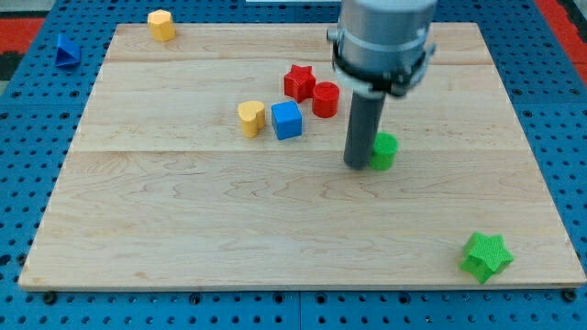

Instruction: Move the green circle to the top right corner

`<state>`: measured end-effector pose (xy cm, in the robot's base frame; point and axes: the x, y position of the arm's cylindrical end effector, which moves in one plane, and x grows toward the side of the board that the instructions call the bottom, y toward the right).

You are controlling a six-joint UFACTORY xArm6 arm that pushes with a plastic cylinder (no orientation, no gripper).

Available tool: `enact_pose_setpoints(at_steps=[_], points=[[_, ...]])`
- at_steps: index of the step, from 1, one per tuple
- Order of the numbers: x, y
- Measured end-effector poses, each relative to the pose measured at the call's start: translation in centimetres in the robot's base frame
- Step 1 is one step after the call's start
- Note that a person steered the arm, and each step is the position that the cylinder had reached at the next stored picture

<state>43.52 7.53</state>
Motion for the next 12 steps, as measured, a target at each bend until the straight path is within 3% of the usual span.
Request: enact_pose_setpoints(at_steps=[1,2,3,5,7,8,9,11,12], points=[[-3.6,1.5],[-2.9,-0.3],[-1.0,-1.0],[2.0,7.7],[5.7,10.7],[-1.8,10.5],[-5.5,10.9],[-3.9,13.0],[-3.9,19.4]])
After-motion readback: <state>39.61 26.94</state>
